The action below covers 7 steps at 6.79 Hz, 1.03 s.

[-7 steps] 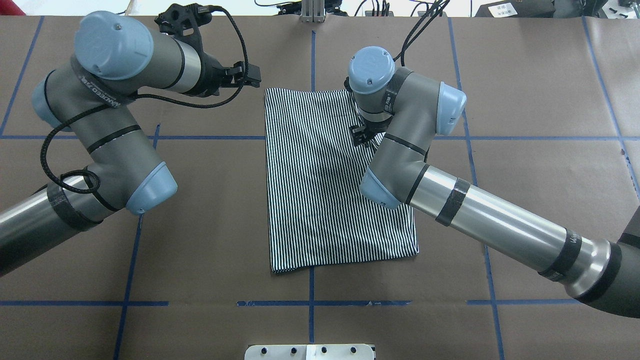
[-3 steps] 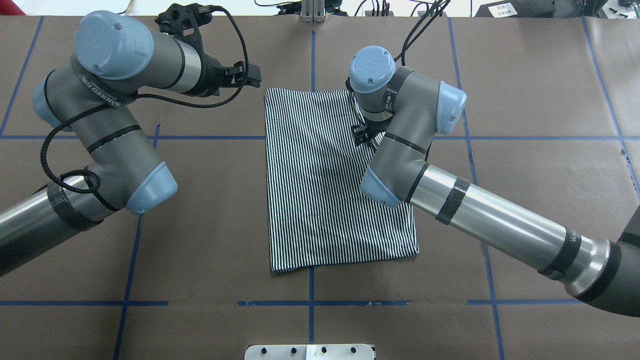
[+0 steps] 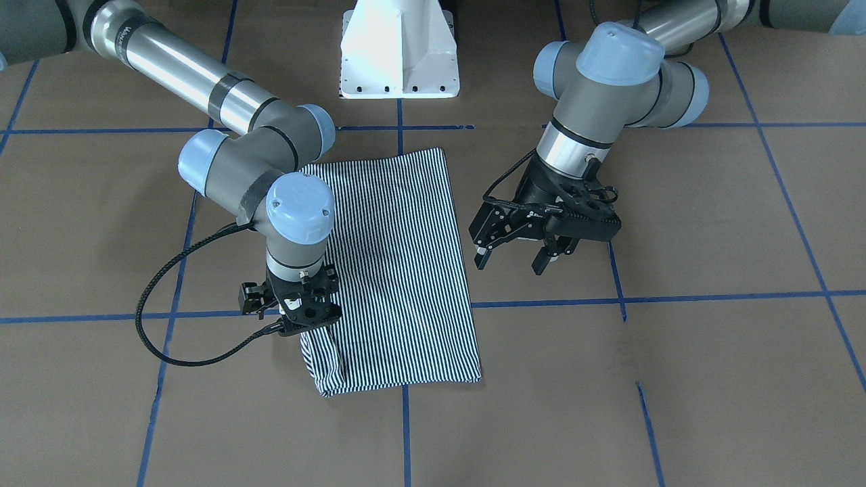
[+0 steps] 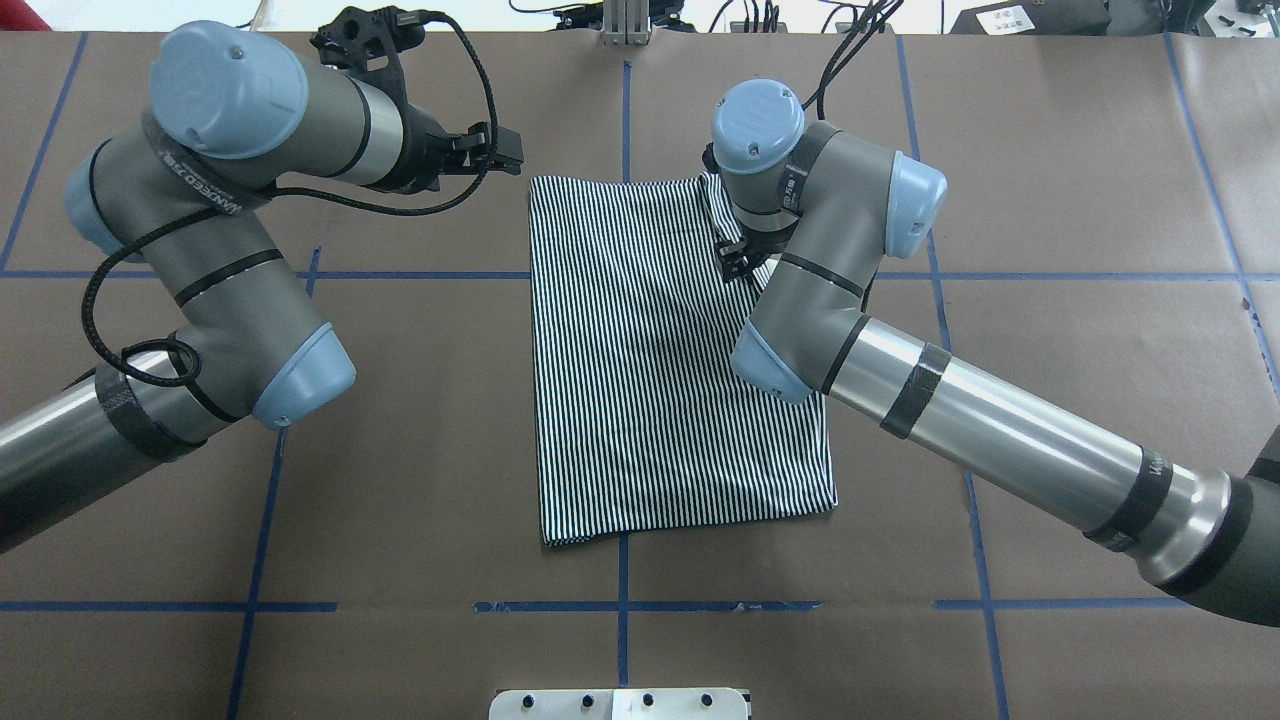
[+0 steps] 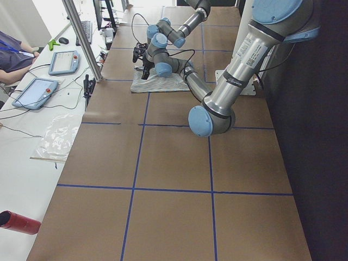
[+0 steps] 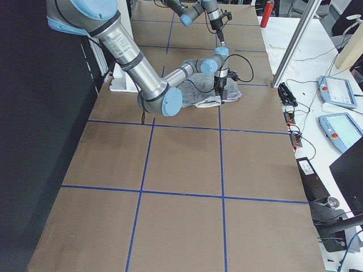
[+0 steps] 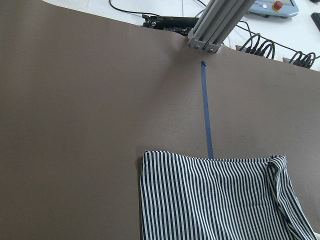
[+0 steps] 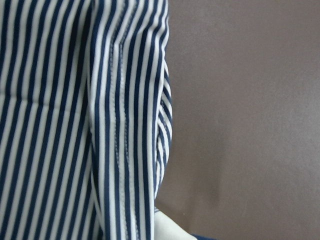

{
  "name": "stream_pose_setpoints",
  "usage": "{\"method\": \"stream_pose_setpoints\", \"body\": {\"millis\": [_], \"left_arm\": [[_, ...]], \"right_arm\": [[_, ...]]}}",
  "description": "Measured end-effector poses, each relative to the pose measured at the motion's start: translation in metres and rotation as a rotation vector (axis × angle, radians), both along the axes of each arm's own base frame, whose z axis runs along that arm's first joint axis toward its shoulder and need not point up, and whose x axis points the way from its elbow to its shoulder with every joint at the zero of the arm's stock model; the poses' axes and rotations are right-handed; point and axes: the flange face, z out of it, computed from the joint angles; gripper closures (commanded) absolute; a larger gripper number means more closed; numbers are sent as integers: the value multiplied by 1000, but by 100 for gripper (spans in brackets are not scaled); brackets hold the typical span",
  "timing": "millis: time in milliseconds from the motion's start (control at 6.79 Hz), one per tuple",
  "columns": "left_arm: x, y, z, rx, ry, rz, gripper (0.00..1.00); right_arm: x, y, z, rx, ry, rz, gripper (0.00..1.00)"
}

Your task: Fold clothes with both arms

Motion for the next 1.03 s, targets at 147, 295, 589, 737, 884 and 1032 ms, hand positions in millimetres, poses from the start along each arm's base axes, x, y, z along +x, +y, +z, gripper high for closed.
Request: {"method": "stream_pose_setpoints", "body": {"millis": [147,295,589,737,884,1032], "left_arm": [[0,0,0,-2,0,0,0],[1,0,0,-3,1,0,0],[1,0,-1,-2,3,0,0],[1,0,-1,-2,3,-1,0],[1,0,-1,-2,3,0,0],[0,0,-1,-2,3,0,0]], "right_arm": [[5,-4,2,1,4,2,0],[11,-9,4,2,7,2,0],[40,-27,25,10,35,-13,0],[68,-43,44,23,56,-33,0],[87,-56,48,39,62,-44,0],[91,-63,33,51,49,-35,0]]}}
